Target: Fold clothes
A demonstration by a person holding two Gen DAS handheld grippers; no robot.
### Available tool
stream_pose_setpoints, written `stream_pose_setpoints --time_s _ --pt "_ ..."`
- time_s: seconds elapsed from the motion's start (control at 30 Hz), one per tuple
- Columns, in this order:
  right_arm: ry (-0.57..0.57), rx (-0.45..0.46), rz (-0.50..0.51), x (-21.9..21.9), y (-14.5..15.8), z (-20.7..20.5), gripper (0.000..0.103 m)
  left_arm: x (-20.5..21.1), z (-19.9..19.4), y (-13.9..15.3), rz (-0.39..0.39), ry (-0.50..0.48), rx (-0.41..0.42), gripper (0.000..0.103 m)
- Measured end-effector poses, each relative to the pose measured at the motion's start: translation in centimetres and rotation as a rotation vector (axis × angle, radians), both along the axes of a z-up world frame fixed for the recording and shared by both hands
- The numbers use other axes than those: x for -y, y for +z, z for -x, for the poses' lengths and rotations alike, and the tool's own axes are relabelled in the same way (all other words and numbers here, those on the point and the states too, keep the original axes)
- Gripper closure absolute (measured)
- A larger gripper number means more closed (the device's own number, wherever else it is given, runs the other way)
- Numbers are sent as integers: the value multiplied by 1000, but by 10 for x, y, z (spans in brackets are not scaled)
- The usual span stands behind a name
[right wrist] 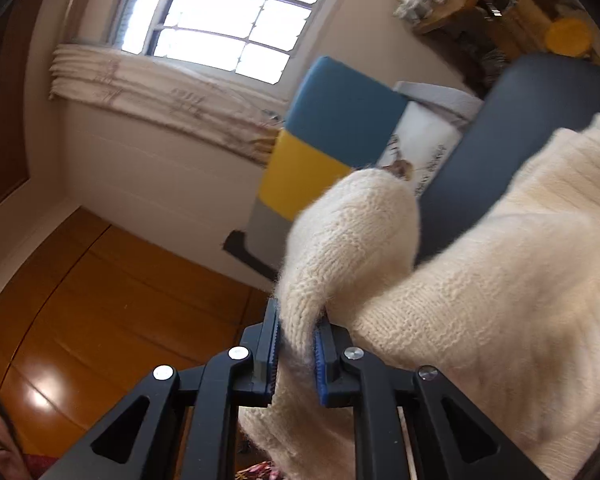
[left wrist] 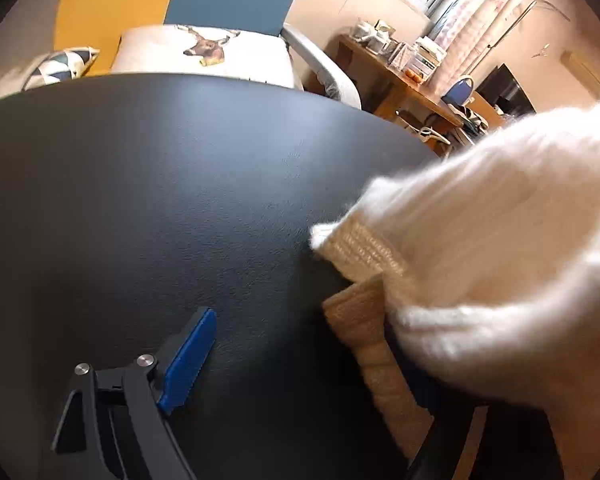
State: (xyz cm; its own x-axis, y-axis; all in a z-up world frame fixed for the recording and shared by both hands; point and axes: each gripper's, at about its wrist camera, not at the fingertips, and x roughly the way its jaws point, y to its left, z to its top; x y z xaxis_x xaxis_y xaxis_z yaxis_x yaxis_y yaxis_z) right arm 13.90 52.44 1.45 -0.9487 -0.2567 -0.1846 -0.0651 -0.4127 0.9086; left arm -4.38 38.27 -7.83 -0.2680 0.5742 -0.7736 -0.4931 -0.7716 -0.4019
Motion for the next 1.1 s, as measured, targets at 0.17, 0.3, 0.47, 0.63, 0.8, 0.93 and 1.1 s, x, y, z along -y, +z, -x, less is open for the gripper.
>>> stream_pose_setpoints --time_s 0.17,0.3,0.47,0.63,0.8,0.93,1.1 --pt "-240 129 -64 -32 -26 -48 90 -14 -5 4 20 -47 -3 16" --pt "-328 204 -7 -50 -57 -83 90 -15 -5 4 56 -37 -63 16" --pt "-327 228 52 -49 -86 -96 90 -14 -1 -6 126 6 -120 16" --pt "-308 202 61 -51 -95 -92 90 -21 17 2 114 8 -137 15" --pt "-311 180 79 -53 -103 -90 90 -47 54 -3 170 12 -93 9" --pt "-302 176 111 -52 -117 -91 90 -57 66 -3 110 16 -51 8" --pt "-297 175 118 -51 -125 -95 90 -81 61 -4 51 -67 -9 5"
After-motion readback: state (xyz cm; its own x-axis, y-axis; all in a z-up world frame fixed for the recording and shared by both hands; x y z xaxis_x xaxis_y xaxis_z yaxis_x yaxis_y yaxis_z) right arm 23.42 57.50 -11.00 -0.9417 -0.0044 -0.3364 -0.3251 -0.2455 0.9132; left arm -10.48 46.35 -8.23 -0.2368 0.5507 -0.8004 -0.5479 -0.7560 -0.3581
